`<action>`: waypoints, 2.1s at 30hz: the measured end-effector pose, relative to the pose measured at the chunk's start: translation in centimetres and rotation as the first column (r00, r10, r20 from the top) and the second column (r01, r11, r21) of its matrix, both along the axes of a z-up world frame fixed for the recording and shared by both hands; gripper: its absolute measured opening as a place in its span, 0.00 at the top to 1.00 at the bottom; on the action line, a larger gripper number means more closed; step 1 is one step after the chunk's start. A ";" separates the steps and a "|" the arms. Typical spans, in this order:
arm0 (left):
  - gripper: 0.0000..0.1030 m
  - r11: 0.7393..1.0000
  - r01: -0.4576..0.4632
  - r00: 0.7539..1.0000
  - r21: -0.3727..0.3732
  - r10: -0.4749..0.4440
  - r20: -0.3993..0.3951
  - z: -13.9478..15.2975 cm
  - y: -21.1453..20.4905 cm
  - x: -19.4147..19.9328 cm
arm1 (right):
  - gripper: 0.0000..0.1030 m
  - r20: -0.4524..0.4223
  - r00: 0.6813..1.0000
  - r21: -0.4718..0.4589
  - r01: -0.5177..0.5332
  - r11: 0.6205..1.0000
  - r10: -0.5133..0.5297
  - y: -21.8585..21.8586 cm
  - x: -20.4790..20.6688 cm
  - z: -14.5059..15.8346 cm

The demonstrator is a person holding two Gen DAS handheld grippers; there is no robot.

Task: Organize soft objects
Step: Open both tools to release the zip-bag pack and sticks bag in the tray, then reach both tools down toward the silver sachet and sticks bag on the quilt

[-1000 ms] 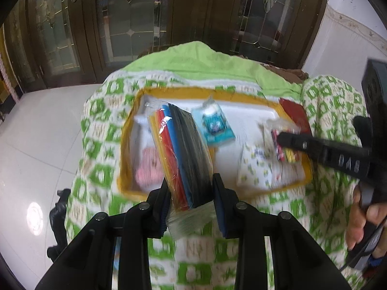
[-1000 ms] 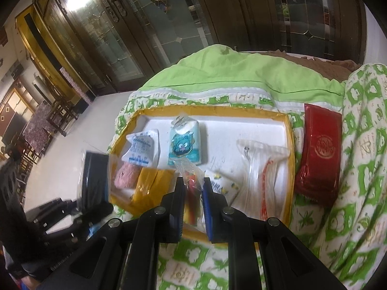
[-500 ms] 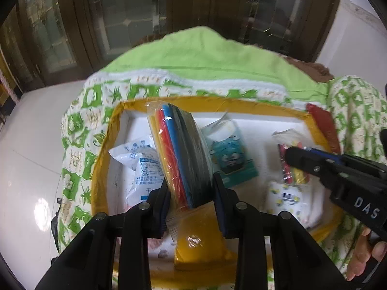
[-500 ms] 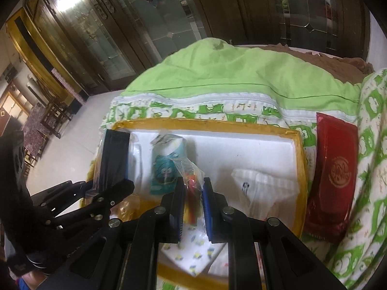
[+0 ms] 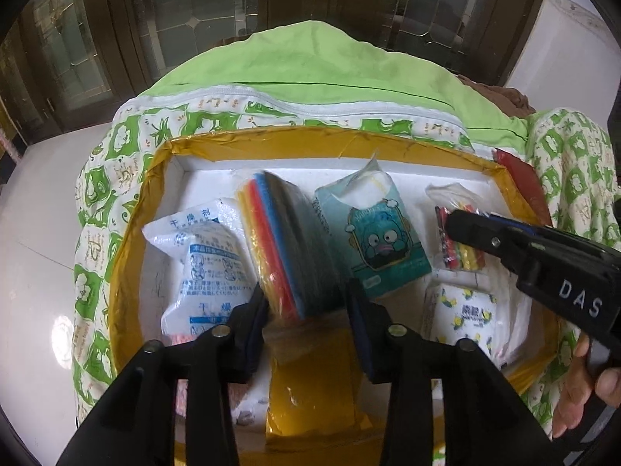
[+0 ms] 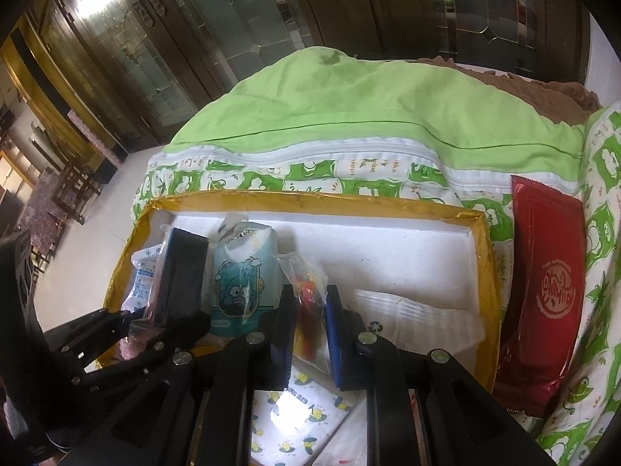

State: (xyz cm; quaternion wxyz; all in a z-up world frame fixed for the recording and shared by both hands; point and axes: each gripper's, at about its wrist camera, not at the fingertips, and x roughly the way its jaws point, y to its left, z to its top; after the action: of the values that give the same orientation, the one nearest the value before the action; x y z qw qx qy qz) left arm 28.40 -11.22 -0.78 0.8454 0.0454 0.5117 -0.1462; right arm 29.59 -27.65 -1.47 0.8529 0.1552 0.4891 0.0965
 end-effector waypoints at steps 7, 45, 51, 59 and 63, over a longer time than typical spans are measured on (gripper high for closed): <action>0.32 1.000 0.011 0.996 0.010 -0.012 0.094 3.0 1.2 -3.6 | 0.57 0.068 0.997 0.049 0.035 0.998 -0.039 -0.7 -2.0 1.5; 0.16 0.978 -0.203 0.975 -0.053 0.207 0.076 -0.3 9.5 -23.4 | 0.11 0.037 0.999 0.179 0.023 0.984 -0.030 -3.0 -23.6 1.6; 0.16 0.967 -0.240 0.967 -0.087 0.246 0.067 -0.2 11.5 -24.2 | 0.21 -0.047 0.994 0.152 -0.086 0.985 0.094 -1.4 -26.6 1.1; 0.16 0.985 -0.135 0.990 -0.108 0.139 0.038 -0.5 9.8 -25.9 | 0.23 -0.123 0.980 0.096 -0.142 0.985 0.153 0.3 -26.9 -1.0; 0.16 0.989 -0.076 0.997 -0.123 0.077 -0.004 -1.1 8.4 -27.2 | 0.23 -0.133 0.976 0.058 -0.168 0.984 0.174 1.0 -26.8 -1.4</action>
State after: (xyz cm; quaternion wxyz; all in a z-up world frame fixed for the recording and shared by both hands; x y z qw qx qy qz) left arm 1.21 -2.83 -1.90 0.8518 -0.0263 0.5027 -0.1448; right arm 2.83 -26.70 -2.90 0.8018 0.1386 0.5559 0.1698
